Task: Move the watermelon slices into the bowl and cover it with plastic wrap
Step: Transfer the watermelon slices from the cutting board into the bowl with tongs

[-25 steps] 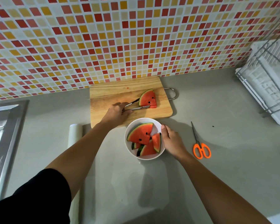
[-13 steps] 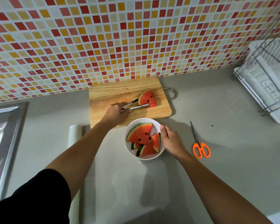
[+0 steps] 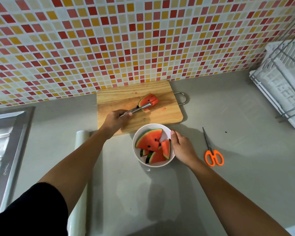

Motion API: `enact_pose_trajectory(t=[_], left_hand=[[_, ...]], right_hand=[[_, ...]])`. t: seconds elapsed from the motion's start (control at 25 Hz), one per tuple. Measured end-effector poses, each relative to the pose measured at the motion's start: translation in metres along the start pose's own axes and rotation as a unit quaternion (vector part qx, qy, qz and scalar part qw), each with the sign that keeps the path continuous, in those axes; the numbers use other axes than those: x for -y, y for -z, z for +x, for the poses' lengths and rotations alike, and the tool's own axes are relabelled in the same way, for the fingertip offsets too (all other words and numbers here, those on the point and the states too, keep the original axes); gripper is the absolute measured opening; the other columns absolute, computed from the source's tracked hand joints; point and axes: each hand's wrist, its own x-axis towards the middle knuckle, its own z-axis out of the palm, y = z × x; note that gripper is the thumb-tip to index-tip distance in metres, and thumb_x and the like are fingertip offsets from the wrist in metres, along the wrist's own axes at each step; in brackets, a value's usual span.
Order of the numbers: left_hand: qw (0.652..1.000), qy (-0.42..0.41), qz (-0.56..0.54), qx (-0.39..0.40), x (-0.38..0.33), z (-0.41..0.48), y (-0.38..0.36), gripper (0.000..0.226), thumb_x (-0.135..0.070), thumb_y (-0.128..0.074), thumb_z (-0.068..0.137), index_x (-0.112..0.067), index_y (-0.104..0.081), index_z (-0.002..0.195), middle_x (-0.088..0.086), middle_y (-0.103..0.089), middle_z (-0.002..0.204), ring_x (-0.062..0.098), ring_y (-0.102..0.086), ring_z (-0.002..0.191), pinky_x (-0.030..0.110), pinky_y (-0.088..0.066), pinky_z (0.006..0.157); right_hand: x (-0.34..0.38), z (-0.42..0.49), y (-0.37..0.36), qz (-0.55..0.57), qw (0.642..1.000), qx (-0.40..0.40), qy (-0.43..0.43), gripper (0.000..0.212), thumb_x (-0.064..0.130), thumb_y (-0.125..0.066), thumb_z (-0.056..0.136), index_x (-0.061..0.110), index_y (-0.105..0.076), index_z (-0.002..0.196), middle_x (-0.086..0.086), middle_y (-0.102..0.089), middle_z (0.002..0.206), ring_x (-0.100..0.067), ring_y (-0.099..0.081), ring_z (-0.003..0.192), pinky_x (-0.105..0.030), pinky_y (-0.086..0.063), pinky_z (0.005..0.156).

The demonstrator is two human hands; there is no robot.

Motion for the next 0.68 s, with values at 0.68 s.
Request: enact_pose_trajectory(t=[0.68], left_hand=[[0.972, -0.129, 0.169, 0.095, -0.005, -0.115, 0.034, 0.041, -0.042, -0.059, 0.083, -0.019, -0.066, 0.116, -0.004, -0.070, 0.107, 0.008, -0.062, 0.090, 0.025, -0.047, 0.079]], right_hand=[[0.004, -0.001, 0.002, 0.019, 1.000, 0.016, -0.008, 0.037, 0.042, -0.027, 0.097, 0.021, -0.055, 0.086, -0.003, -0.062, 0.076, -0.024, -0.058, 0.079, -0.033, -0.040, 0.068]])
